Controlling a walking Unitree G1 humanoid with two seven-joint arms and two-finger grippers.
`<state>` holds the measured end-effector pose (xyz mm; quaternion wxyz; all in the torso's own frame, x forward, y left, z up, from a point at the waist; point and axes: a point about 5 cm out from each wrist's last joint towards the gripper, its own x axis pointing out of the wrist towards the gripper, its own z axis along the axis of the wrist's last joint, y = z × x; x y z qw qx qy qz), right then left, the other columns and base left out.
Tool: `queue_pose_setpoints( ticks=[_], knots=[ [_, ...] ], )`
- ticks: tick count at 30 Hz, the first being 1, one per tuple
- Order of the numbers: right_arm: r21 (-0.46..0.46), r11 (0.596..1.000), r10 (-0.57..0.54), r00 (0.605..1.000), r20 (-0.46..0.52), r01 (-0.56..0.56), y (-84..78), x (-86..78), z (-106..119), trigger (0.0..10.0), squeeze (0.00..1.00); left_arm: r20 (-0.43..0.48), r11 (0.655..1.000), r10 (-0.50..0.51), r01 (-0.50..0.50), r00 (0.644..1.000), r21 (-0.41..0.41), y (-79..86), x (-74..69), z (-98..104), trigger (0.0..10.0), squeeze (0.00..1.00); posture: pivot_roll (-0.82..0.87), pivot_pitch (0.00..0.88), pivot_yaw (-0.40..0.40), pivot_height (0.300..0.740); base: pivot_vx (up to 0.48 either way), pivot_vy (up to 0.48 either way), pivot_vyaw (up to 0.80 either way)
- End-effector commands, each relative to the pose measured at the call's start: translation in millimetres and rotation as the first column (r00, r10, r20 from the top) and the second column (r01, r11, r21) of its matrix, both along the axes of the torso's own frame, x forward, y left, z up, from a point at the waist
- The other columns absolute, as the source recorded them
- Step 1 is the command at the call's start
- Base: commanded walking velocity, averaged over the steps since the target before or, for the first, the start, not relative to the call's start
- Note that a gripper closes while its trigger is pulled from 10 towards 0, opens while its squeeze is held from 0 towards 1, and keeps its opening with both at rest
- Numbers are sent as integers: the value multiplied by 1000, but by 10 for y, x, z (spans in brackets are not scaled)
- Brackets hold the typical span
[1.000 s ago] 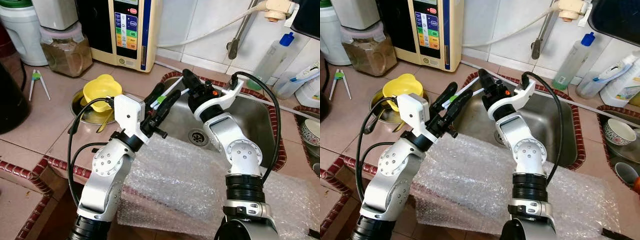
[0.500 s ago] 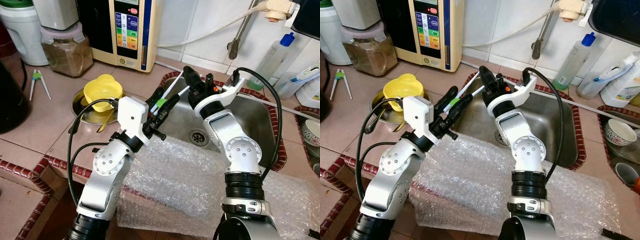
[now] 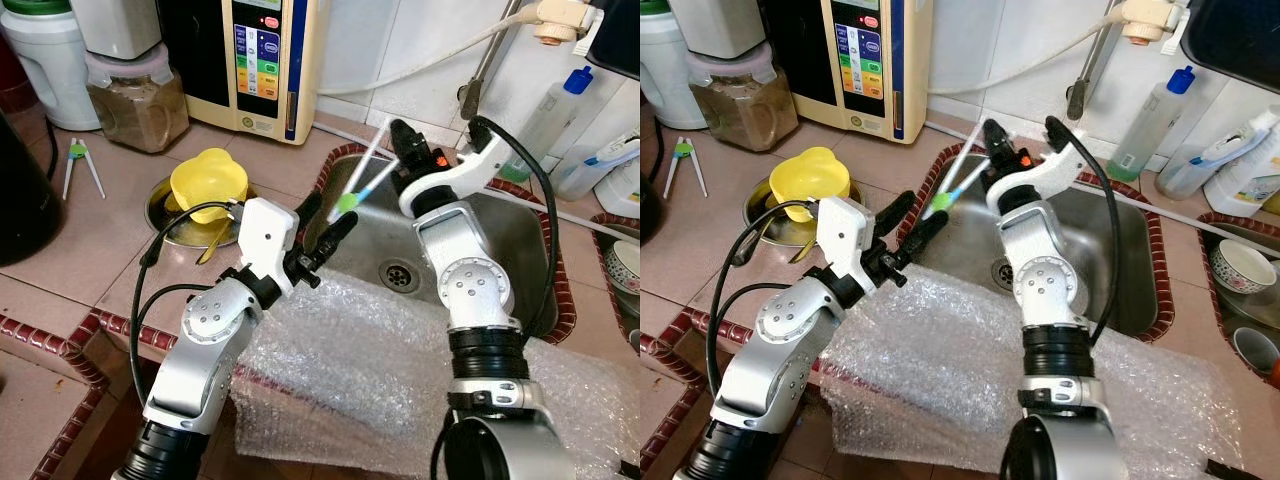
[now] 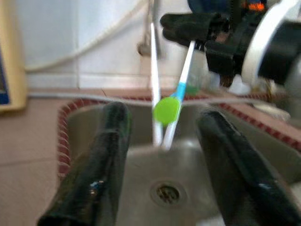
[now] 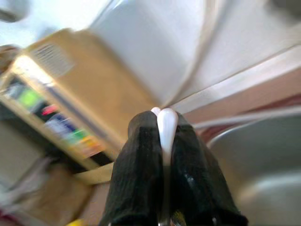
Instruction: Kitchen organization
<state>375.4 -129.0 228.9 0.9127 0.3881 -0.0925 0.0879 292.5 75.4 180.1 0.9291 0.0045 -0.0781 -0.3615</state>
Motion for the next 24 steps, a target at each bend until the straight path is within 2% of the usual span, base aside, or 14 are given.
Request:
queue_pose_setpoints(
  ticks=[1, 3, 6, 8, 9, 10, 11, 12, 13, 14, 16, 17, 21, 24],
  knots=[
    [-92, 990, -108, 994, -15, 106, -178, 29, -40, 0, 0, -20, 999, -34, 35, 999, 30, -39, -27, -33, 10000, 1000, 116, 113, -104, 740, 0, 0, 0],
    [-136, 977, -167, 986, -27, 162, -291, 35, -102, 0, 0, -30, 998, -37, 38, 999, 40, -23, -35, -60, 10000, 1000, 116, 113, -104, 740, 0, 0, 0],
    [-238, 936, -283, 957, -70, 259, -523, 37, -264, 0, 0, -37, 997, -27, 30, 999, 67, 8, -30, -86, 10000, 1000, 116, 116, -104, 740, 0, 0, 0],
    [-279, 920, -308, 948, -85, 274, -573, 42, -307, 0, 0, -40, 996, -31, 34, 999, 85, 11, -25, -94, 10000, 1000, 116, 122, -105, 740, 0, 0, 0],
    [-307, 911, -318, 943, -96, 276, -601, 38, -360, 3882, 0, -44, 993, -36, 41, 998, 107, 14, -31, -116, 10000, 1000, 116, 128, -102, 740, 0, 0, 0],
    [-313, 908, -320, 942, -98, 276, -607, 37, -379, 3882, 0, -46, 993, -37, 42, 998, 109, 15, -33, -121, 10000, 1000, 116, 128, -102, 740, 0, 0, 0],
    [-331, 902, -330, 937, -111, 278, -613, 35, -419, 3412, 0, -48, 993, -32, 37, 998, 112, 25, -32, -127, 10000, 1000, 117, 124, -101, 740, 0, 0, 0],
    [-349, 896, -337, 932, -135, 273, -605, 33, -493, 9020, 0, -54, 992, -25, 31, 998, 120, 44, -33, -148, 10000, 1000, 116, 122, -100, 740, 0, 0, 0],
    [-350, 898, -334, 931, -144, 268, -596, 31, -525, 10000, 0, -58, 992, -23, 30, 998, 124, 51, -35, -159, 10000, 1000, 116, 122, -100, 740, 0, 0, 0],
    [-348, 901, -328, 932, -152, 259, -577, 25, -560, 10000, 47, -60, 991, -21, 29, 998, 131, 56, -41, -175, 10000, 1000, 116, 123, -99, 740, 0, 0, 0],
    [-348, 902, -323, 933, -158, 254, -564, 22, -582, 10000, 47, -61, 990, -20, 28, 998, 136, 59, -45, -184, 10000, 1000, 116, 123, -99, 740, 0, 0, 0],
    [-353, 901, -324, 932, -164, 251, -543, 14, -615, 10000, 1000, -64, 990, -19, 28, 998, 141, 56, -53, -195, 10000, 1000, 117, 123, -98, 740, 0, 0, 0],
    [-371, 896, -325, 930, -173, 244, -508, 14, -652, 10000, 1000, -70, 988, -20, 30, 997, 150, 46, -61, -216, 10000, 1000, 114, 122, -100, 740, 0, 0, 0],
    [-367, 905, -286, 946, -155, 213, -448, 23, -633, 10000, 1000, -69, 987, -18, 29, 997, 157, 42, -62, -226, 10000, 1000, 114, 122, -100, 740, 0, 0, 0]
  ],
)
